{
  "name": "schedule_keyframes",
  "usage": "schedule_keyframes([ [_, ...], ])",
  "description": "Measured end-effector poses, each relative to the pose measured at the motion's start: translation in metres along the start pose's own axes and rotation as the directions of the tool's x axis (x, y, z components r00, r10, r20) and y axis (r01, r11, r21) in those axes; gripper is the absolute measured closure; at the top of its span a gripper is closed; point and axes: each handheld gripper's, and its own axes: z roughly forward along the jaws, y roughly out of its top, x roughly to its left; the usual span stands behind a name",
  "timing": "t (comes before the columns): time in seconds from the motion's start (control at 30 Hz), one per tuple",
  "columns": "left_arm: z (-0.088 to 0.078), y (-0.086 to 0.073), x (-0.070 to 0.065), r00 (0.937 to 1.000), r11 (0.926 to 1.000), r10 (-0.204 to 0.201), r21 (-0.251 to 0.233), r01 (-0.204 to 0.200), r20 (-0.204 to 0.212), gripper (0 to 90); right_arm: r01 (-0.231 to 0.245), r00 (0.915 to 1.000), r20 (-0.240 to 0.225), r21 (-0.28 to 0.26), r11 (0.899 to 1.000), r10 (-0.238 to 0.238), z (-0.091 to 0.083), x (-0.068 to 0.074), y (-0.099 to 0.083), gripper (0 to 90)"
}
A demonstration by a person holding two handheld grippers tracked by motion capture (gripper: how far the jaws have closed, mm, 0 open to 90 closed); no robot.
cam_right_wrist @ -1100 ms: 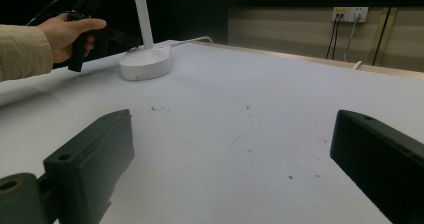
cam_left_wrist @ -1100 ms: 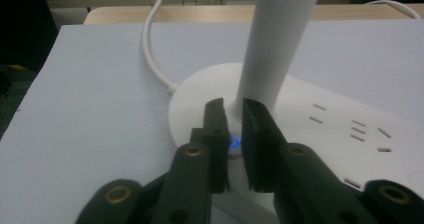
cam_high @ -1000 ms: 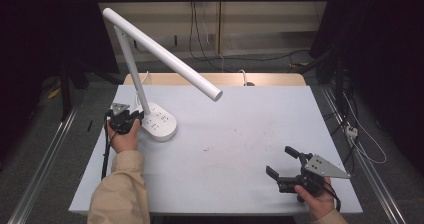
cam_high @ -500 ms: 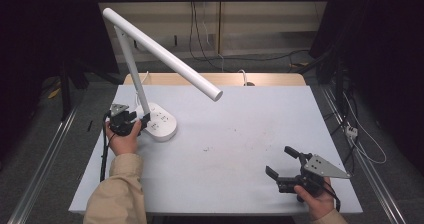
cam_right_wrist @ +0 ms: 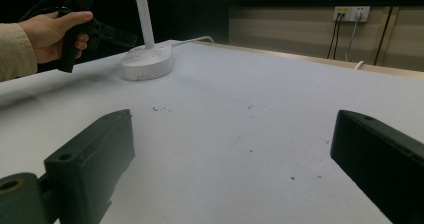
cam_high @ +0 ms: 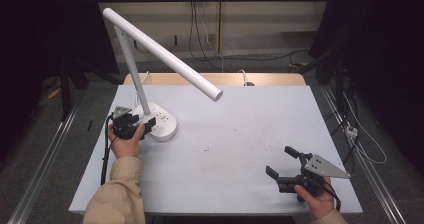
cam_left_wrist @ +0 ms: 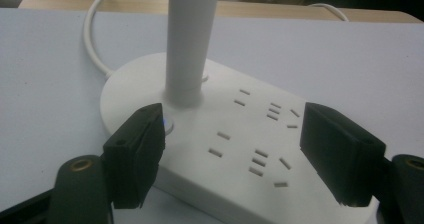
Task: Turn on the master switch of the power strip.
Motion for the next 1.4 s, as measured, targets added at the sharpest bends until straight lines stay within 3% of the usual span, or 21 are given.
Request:
schedule_keyframes([
  [0.63, -0.012, 0.003, -0.013, 0.9971, 0.9998, 0.021, -0.001, -0.021, 0.073, 19.4, 0.000, 1.0000, -0.003, 0.000, 1.000, 0.000, -0.001, 0.001, 0.000, 3.3],
  [0.93, -0.018, 0.003, -0.021, 0.9926, 0.9991, 0.043, -0.005, -0.042, 0.114, 17.9, -0.001, 1.0000, -0.006, -0.001, 1.000, 0.001, -0.001, 0.002, 0.001, 3.3],
  [1.4, -0.027, -0.002, -0.024, 0.9897, 0.9988, 0.047, -0.016, -0.045, 0.135, 16.5, 0.000, 1.0000, -0.009, -0.003, 1.000, 0.000, 0.000, 0.002, 0.001, 3.5],
])
